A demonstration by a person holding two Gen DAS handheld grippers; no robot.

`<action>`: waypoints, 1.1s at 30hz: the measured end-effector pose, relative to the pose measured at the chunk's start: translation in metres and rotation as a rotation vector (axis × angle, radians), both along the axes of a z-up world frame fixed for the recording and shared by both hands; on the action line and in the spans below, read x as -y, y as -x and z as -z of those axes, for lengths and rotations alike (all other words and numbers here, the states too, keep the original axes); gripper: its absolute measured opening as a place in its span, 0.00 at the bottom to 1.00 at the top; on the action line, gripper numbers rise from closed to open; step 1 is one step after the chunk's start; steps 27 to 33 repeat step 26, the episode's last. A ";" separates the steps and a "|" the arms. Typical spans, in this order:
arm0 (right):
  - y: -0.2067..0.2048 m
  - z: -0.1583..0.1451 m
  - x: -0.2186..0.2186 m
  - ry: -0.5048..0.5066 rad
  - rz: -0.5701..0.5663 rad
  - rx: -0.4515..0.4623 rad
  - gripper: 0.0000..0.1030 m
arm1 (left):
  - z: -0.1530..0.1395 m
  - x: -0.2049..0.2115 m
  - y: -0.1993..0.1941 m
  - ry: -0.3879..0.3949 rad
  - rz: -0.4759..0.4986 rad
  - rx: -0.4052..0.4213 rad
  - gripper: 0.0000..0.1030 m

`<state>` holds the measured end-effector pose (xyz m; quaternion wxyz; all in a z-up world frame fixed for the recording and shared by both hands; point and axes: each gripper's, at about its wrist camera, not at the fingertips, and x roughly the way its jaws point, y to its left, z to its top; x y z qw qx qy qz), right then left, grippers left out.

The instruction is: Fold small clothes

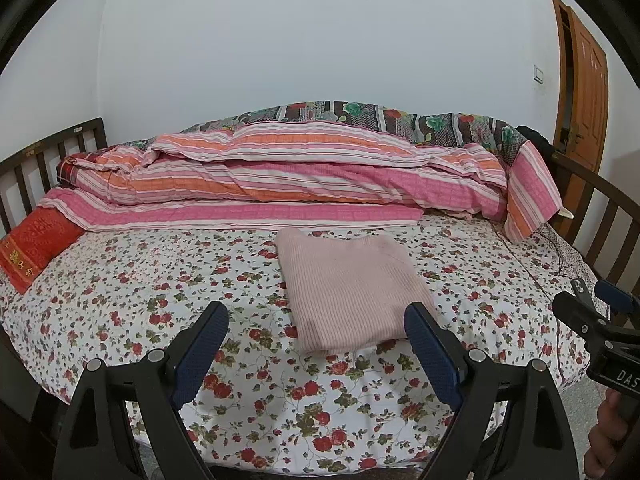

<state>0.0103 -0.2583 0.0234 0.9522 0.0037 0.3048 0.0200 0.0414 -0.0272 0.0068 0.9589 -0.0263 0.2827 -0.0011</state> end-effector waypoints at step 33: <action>0.005 -0.002 -0.002 -0.002 0.004 0.002 0.99 | -0.001 0.000 0.002 0.001 0.005 0.000 0.87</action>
